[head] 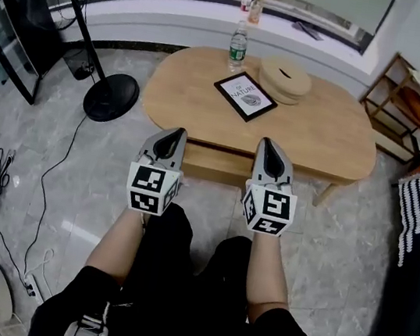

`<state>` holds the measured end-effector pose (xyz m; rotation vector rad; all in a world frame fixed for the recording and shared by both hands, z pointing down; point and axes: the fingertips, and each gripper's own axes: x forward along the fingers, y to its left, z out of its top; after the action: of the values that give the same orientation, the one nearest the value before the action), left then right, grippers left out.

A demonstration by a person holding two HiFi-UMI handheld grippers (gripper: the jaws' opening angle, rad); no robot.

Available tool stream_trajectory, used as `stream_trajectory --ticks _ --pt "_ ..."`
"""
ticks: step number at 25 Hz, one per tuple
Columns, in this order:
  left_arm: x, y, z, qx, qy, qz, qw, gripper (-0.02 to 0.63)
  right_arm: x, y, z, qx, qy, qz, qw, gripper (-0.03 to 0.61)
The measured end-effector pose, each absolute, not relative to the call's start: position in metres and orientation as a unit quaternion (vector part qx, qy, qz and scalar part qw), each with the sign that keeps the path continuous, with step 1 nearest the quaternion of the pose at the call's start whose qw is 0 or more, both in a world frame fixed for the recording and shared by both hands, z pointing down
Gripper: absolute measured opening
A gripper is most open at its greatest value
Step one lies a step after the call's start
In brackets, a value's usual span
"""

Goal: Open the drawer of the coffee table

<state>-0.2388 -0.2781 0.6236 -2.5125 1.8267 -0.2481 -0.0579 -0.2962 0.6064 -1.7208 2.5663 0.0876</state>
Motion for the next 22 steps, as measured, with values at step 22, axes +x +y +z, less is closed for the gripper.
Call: stream_trajectory --ticks 22 --pt "-0.235 -0.251 0.032 -0.833 0.553 -0.027 -0.021 0.02 -0.071 -0.276 0.018 -0.563 0.823 0.01 0.073 0.014"
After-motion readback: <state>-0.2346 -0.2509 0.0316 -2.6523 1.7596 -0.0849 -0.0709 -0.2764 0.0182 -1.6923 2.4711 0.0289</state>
